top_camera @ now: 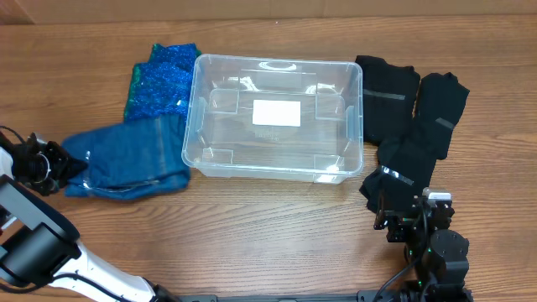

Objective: Pack container
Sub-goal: 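Lift the jeans with the left gripper and lower them into the bin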

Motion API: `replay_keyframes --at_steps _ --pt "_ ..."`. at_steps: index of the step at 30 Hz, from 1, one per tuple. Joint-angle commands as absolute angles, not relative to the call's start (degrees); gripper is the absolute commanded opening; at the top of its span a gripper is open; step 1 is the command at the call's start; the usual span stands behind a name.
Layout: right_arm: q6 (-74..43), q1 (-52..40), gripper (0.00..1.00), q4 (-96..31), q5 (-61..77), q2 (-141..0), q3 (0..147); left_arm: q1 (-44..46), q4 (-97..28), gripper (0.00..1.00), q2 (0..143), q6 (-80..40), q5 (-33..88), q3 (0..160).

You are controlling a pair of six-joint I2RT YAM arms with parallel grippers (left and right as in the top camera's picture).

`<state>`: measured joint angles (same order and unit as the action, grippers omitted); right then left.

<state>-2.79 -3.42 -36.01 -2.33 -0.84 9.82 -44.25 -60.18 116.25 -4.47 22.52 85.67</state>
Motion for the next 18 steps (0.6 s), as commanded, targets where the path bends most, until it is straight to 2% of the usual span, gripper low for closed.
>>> replay_keyframes --at_steps 1,5,10,14,18 --pt "-2.8 -3.2 1.00 -36.1 -2.4 -0.2 8.8 -42.0 -68.4 0.04 105.4 -7.5 27.3 91.2" --pt "-2.8 -3.2 1.00 -36.1 -2.4 -0.2 8.8 -41.4 -76.2 0.04 94.7 -8.0 33.8 99.3" --pt "-2.8 -3.2 1.00 -36.1 -2.4 -0.2 8.8 -37.8 -79.7 0.04 83.1 -13.1 38.3 106.7" --pt "-2.8 -3.2 1.00 -36.1 -2.4 -0.2 8.8 -31.3 -76.5 0.04 75.5 -21.0 41.6 109.3" --pt "-2.8 -3.2 1.00 -36.1 -2.4 -0.2 8.8 -21.1 -67.6 0.04 71.0 -31.6 38.2 109.3"
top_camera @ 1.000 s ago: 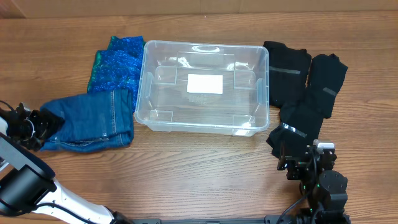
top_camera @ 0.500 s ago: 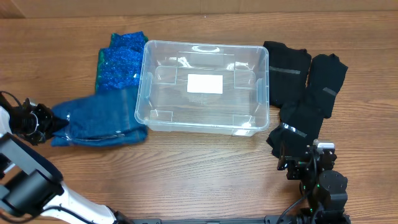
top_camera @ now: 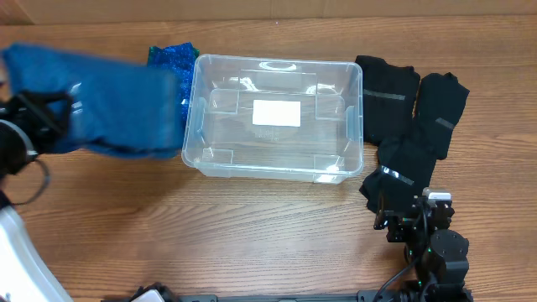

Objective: Pack container
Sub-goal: 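Lift the jeans with the left gripper and lower them into the bin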

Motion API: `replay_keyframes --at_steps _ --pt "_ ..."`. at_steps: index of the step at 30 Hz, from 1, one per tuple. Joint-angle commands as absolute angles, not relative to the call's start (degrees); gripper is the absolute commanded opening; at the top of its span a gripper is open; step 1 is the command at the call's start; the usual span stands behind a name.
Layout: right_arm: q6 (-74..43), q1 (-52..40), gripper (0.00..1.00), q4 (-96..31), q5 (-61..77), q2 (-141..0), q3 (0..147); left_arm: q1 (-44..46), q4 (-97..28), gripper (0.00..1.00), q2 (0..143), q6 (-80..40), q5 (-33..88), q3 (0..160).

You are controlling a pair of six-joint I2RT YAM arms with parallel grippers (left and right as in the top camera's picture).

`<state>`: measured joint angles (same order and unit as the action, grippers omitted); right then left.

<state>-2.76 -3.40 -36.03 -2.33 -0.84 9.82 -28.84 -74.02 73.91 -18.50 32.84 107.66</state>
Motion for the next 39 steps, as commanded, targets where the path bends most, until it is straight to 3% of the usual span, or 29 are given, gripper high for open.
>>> replay_keyframes --at_steps 1,11,19,30,31,33,34,39 --pt "-2.8 -3.2 1.00 -36.1 -2.4 -0.2 8.8 -17.8 -65.5 0.04 70.6 -33.8 35.9 109.3" --pt "-2.8 -3.2 1.00 -36.1 -2.4 -0.2 8.8 18.2 -52.2 0.04 82.5 -51.6 7.5 107.6" --pt "-2.8 -3.2 1.00 -36.1 -2.4 -0.2 8.8 28.3 -52.8 0.04 96.2 -60.6 0.7 107.6" --pt "-2.8 -3.2 1.00 -36.1 -2.4 -0.2 8.8 33.8 -58.2 0.05 105.7 -61.7 -5.6 107.6" --pt "-2.8 -3.2 1.00 -36.1 -2.4 -0.2 8.8 33.7 -58.7 0.17 105.1 -60.9 -5.5 107.7" --pt "-2.8 -3.2 1.00 -36.1 -2.4 -0.2 8.8 32.8 -59.7 0.76 103.9 -56.6 -4.8 107.8" --pt "-2.8 -3.2 1.00 -36.1 -2.4 -0.2 8.8 32.0 -60.4 0.88 102.8 -54.1 -4.8 107.9" --pt "-2.8 -3.2 1.00 -36.1 -2.4 -0.2 8.8 24.8 -67.0 1.00 95.2 -43.0 -6.6 107.9"
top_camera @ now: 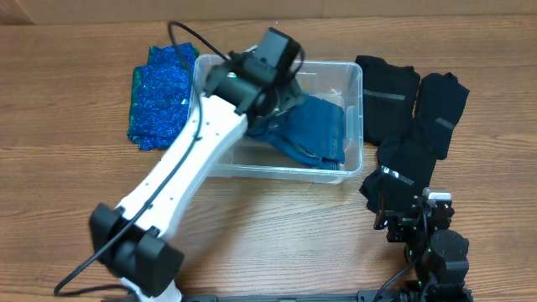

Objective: Pack container
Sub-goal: 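Lift the jeans with the left gripper and lower them into the bin, then move the left gripper back to the sparkly blue fabric bundle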

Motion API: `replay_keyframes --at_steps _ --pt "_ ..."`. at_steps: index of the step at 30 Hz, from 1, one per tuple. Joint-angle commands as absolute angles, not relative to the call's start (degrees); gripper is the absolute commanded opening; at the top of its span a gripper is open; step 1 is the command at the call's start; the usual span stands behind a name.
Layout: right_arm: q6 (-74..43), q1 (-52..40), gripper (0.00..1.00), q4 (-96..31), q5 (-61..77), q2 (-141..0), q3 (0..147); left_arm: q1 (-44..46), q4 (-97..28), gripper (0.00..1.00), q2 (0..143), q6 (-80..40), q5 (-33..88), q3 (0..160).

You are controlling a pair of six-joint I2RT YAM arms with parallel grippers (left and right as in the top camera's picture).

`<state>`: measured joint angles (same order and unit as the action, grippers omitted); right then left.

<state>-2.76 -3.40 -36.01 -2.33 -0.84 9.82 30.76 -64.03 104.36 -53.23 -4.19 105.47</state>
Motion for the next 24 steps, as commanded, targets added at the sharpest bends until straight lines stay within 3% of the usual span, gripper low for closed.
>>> replay_keyframes --at_steps 1,7,13,20,24 --pt "-2.8 -3.2 1.00 -36.1 -2.4 -0.2 8.8 22.4 -68.2 1.00 93.7 -40.7 -6.8 107.9" --pt "-2.8 -3.2 1.00 -36.1 -2.4 -0.2 8.8 1.7 -72.1 1.00 91.2 -28.3 -2.5 107.7" --pt "-2.8 -3.2 1.00 -36.1 -2.4 -0.2 8.8 -16.5 -71.3 1.00 99.3 -15.3 11.5 107.7" --pt "-2.8 -3.2 1.00 -36.1 -2.4 -0.2 8.8 -24.0 -69.7 1.00 116.1 -5.3 27.9 107.7" --pt "-2.8 -3.2 1.00 -36.1 -2.4 -0.2 8.8 -24.0 -67.5 1.00 124.5 -3.3 30.6 107.7"
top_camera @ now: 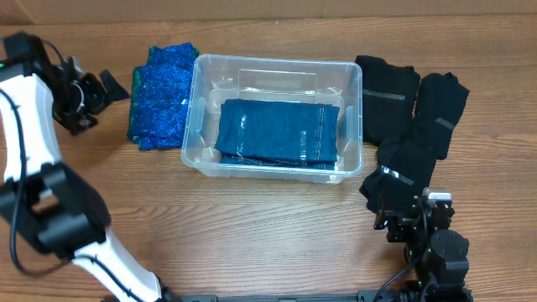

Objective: Pack container
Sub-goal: 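Move the left gripper back to the sparkly blue fabric bundle, then grasp the sparkly blue bundle and place it beside the jeans in the bin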

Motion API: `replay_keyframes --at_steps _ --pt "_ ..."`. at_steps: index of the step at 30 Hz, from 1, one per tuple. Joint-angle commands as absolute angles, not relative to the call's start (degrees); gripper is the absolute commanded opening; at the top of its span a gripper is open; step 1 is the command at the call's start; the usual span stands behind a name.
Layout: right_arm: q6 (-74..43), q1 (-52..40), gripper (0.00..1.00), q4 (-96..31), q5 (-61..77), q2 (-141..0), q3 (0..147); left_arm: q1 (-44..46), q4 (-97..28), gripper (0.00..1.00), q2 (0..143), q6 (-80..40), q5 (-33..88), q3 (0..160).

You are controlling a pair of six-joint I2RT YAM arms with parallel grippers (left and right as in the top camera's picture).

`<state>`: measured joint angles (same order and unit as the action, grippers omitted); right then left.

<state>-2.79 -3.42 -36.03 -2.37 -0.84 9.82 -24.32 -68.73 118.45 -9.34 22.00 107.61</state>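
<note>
The clear plastic container stands at mid table with folded blue jeans lying flat inside it. A sparkly blue-green cloth lies just left of the container. My left gripper hovers at the far left beside that cloth, its fingers spread and empty. Three black folded garments lie to the right: one against the container, one further right, one nearer the front. My right gripper rests at the front right, at the edge of the nearest black garment; its jaws are not readable from above.
The left arm's white links run down the table's left side. The right arm's base sits at the front right edge. Bare wooden table stretches in front of the container.
My left gripper was over the container with the jeans bunched at its right side. Now the jeans lie flat in the container, and the gripper is open at the far left beside the sparkly cloth.
The jeans first lay on the table left of the container with my left gripper at their left edge. Then they hung lifted over the sparkly cloth, then sat bunched in the container under the gripper. Now they lie spread in the container. The right arm never moved.
</note>
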Motion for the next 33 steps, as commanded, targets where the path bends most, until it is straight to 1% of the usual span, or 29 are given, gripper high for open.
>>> replay_keyframes --at_steps 1,7,13,14,15,16,17,18,19,20,25,28,33 --pt "-2.8 -3.2 1.00 -36.1 -2.4 -0.2 8.8 -23.8 -67.0 1.00 125.7 -2.8 31.5 107.7" --pt "-2.8 -3.2 1.00 -36.1 -2.4 -0.2 8.8 -22.5 -60.5 1.00 133.2 -2.7 31.6 107.7" --pt "-2.8 -3.2 1.00 -36.1 -2.4 -0.2 8.8 -20.8 -56.1 1.00 136.7 -2.7 33.3 107.7" --pt "-2.8 -3.2 1.00 -36.1 -2.4 -0.2 8.8 -20.5 -56.0 0.95 136.9 -2.7 33.3 107.7" --pt "-2.8 -3.2 1.00 -36.1 -2.4 -0.2 8.8 -20.1 -55.8 0.86 137.2 -2.8 33.0 107.7" --pt "-2.8 -3.2 1.00 -36.1 -2.4 -0.2 8.8 -19.8 -55.9 0.61 137.3 -2.8 32.8 107.7" --pt "-2.8 -3.2 1.00 -36.1 -2.4 -0.2 8.8 -19.6 -56.1 0.41 137.4 -2.8 32.4 107.7" --pt "-2.8 -3.2 1.00 -36.1 -2.4 -0.2 8.8 -19.4 -56.4 0.25 137.4 -2.8 32.0 107.7" --pt "-2.8 -3.2 1.00 -36.1 -2.4 -0.2 8.8 -19.4 -56.9 0.07 137.4 -3.4 31.4 107.7" --pt "-2.8 -3.2 1.00 -36.1 -2.4 -0.2 8.8 -19.4 -57.6 0.04 137.3 -3.5 31.3 107.8" --pt "-2.8 -3.2 1.00 -36.1 -2.4 -0.2 8.8 -20.3 -65.6 0.04 135.8 -3.7 30.7 111.0" --pt "-2.8 -3.2 1.00 -36.1 -2.4 -0.2 8.8 -21.2 -73.2 0.04 133.1 -3.8 30.7 117.0" --pt "-2.8 -3.2 1.00 -36.1 -2.4 -0.2 8.8 -21.5 -85.6 0.04 123.5 -1.5 31.1 129.0"
